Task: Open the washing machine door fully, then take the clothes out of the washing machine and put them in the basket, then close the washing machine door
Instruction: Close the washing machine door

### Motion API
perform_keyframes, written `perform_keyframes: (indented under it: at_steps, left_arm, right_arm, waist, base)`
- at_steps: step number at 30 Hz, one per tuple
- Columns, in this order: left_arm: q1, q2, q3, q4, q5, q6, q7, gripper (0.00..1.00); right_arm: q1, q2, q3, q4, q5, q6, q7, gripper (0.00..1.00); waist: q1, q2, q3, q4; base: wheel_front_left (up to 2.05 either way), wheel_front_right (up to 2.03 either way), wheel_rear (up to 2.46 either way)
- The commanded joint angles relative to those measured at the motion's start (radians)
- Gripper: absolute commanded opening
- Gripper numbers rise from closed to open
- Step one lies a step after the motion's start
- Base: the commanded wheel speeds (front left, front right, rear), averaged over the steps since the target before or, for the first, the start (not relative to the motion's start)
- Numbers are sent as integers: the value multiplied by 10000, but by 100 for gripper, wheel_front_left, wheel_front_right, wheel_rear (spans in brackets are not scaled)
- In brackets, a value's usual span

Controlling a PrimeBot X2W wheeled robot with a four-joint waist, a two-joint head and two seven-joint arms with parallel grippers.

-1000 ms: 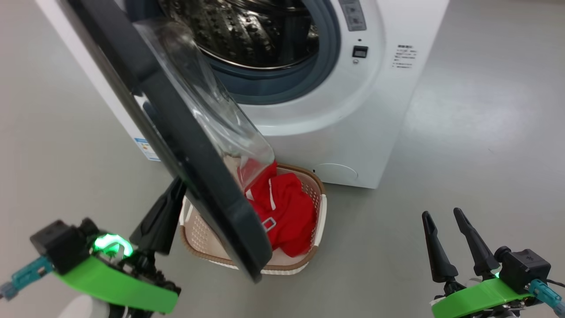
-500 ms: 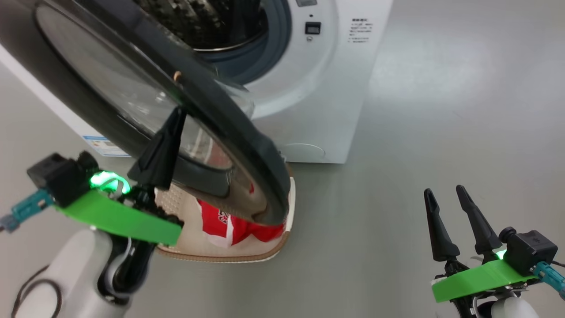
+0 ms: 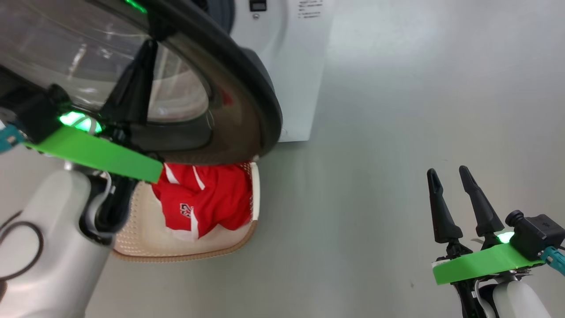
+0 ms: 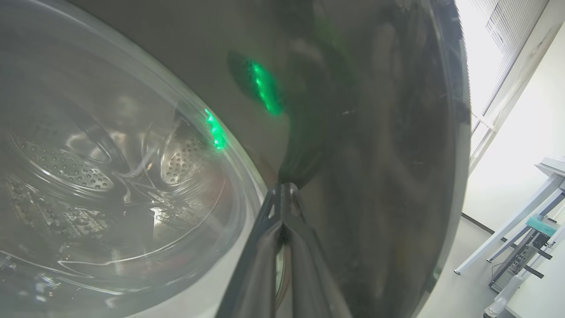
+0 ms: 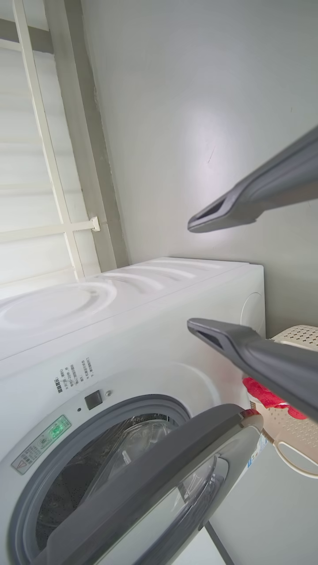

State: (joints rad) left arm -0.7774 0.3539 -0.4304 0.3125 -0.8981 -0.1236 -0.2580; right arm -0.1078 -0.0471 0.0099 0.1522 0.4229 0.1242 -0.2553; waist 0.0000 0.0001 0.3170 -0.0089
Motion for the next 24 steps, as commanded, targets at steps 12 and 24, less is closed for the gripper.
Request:
perform_keyframes:
  at_steps: [12,24]
  left_arm:
    - [-798,333,844,363,311,-71,-38,0]
    - [785,78,1485,305,571,-71,-38,0]
  right_arm:
    - [-225,-32,228,-263,237,65,-65,100]
    - [179,-32,202,-155,31,65,-65,100]
  waist:
    - [0,-1,274,-720]
    - [0,-1,-493,-418]
  base:
    - [0,0,0]
    - [0,0,0]
